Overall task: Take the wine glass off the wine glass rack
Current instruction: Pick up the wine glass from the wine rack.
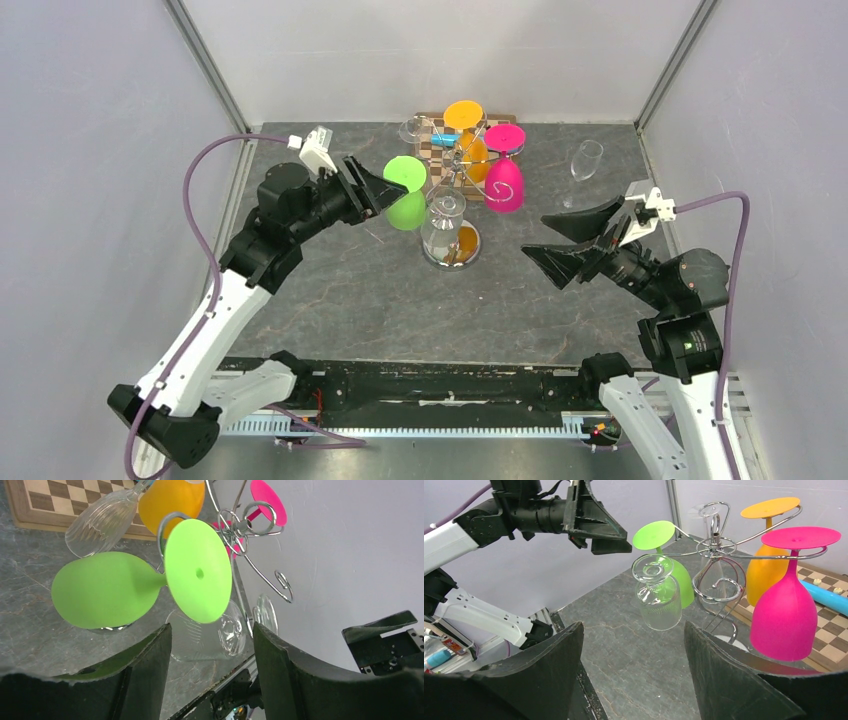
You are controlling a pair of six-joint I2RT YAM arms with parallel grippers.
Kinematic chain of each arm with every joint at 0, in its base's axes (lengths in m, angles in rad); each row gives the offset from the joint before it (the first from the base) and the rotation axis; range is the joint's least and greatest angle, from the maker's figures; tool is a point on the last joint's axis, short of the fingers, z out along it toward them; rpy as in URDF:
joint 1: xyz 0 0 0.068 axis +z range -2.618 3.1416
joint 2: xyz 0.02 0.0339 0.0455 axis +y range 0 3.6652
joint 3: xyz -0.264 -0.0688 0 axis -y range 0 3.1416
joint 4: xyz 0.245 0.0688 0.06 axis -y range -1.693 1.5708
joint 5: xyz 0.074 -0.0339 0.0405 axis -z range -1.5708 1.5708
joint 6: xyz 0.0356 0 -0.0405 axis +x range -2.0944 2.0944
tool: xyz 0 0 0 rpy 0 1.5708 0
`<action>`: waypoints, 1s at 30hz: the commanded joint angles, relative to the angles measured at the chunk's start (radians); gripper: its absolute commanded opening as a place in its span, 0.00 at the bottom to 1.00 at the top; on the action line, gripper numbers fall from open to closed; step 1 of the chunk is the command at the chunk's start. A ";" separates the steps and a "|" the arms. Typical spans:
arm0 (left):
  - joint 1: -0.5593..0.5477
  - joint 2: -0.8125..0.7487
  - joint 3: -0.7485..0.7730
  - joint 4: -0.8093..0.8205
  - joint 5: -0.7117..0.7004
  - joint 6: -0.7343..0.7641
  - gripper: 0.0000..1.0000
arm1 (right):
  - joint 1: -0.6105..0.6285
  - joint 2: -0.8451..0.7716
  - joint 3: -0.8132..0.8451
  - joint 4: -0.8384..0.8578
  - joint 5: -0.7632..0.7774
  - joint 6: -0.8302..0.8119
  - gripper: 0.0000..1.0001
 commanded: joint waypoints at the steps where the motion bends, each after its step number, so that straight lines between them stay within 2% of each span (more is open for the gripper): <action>1: 0.055 0.031 -0.031 0.131 0.120 -0.100 0.65 | 0.014 -0.014 -0.012 0.016 0.016 -0.029 0.76; 11: 0.135 0.072 -0.068 0.219 0.196 -0.160 0.48 | 0.030 -0.021 -0.016 0.006 0.031 -0.049 0.76; 26: 0.162 0.092 -0.072 0.267 0.244 -0.193 0.03 | 0.036 -0.024 -0.022 -0.002 0.051 -0.059 0.76; 30: 0.165 0.096 -0.064 0.282 0.256 -0.207 0.02 | 0.036 -0.027 -0.022 -0.006 0.057 -0.062 0.76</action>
